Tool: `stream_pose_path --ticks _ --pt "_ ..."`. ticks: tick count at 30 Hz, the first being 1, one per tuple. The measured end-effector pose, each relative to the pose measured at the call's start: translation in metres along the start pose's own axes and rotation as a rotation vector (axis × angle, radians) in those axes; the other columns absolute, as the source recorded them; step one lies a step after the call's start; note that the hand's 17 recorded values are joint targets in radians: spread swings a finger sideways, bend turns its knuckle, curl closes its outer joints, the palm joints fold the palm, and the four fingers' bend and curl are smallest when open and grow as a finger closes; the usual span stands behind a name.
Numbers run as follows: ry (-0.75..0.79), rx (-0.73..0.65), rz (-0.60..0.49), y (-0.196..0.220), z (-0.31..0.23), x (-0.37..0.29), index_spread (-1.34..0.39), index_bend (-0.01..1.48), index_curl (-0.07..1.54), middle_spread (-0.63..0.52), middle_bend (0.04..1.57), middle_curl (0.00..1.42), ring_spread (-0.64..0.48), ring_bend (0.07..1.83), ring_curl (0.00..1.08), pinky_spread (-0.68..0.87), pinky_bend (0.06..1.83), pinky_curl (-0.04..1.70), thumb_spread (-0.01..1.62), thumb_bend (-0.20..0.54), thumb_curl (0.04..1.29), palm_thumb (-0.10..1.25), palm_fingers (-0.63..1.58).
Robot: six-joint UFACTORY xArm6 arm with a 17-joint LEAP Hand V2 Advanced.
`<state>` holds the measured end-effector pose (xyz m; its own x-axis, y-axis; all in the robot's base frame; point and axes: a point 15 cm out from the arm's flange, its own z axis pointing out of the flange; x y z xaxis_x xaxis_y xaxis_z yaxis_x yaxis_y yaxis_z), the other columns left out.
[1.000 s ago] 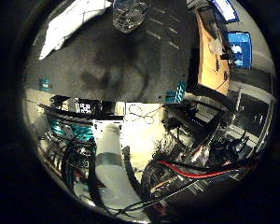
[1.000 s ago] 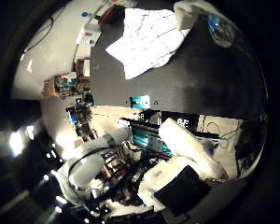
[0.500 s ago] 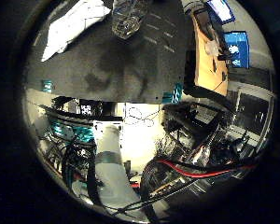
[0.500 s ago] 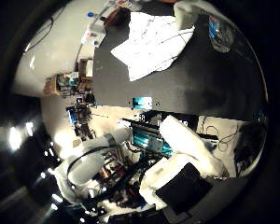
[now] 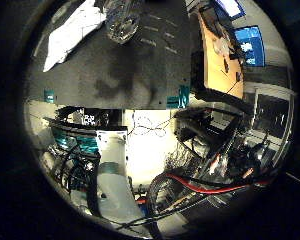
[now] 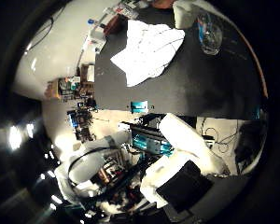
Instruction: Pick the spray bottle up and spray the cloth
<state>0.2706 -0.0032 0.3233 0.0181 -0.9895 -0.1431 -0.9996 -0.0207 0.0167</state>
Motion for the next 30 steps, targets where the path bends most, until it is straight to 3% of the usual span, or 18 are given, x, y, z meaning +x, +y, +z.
stream_pose_path --ticks 11,25,30 --pt "-0.001 0.041 0.041 0.011 -0.014 0.033 -0.33 0.23 0.38 0.05 0.19 0.34 0.19 0.17 0.14 0.40 0.21 0.30 1.24 -0.014 0.29 0.73 0.20" --pt "-0.156 0.162 0.119 0.017 -0.030 0.043 -0.31 0.14 0.30 0.08 0.20 0.34 0.19 0.22 0.20 0.38 0.29 0.33 1.24 -0.014 0.30 0.73 0.14" --pt "-0.229 0.169 0.160 0.017 -0.010 0.048 -0.31 0.15 0.28 0.08 0.20 0.35 0.19 0.22 0.22 0.38 0.31 0.32 1.24 -0.014 0.30 0.73 0.13"
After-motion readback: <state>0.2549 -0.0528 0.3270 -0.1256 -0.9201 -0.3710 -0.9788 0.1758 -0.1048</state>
